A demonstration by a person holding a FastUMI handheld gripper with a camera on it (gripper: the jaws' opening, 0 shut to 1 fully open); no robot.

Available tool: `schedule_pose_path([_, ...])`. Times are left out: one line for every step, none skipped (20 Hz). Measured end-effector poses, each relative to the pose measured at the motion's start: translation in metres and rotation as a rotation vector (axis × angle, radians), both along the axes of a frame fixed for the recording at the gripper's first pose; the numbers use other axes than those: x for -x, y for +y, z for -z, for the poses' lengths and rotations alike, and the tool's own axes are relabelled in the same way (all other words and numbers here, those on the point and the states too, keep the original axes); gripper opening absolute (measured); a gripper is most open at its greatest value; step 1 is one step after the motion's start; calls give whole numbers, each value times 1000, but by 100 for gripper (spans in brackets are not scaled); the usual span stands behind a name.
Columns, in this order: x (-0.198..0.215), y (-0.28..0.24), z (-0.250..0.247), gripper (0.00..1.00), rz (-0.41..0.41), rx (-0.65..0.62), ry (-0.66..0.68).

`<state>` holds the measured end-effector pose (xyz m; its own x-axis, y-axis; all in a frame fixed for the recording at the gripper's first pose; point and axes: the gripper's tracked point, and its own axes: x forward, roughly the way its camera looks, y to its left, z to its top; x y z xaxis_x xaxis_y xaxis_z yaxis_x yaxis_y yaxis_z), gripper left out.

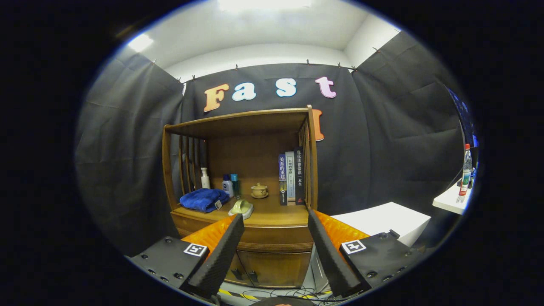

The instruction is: Pull open the drawer, take out the items inside it, and place them on the countertop above the cabinet.

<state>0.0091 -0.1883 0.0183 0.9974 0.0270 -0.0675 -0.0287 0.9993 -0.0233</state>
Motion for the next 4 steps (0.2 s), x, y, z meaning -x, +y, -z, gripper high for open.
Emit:
schedule_pose_path([1, 0, 2, 98, 1, -1, 1])
schedule_pose_path([1, -1, 0, 98, 5, -3, 0])
schedule_pose_path([-1, -2, -1, 98, 8, -3, 0])
schedule_pose_path([-2, -5, -2, 98, 14, 2, -2])
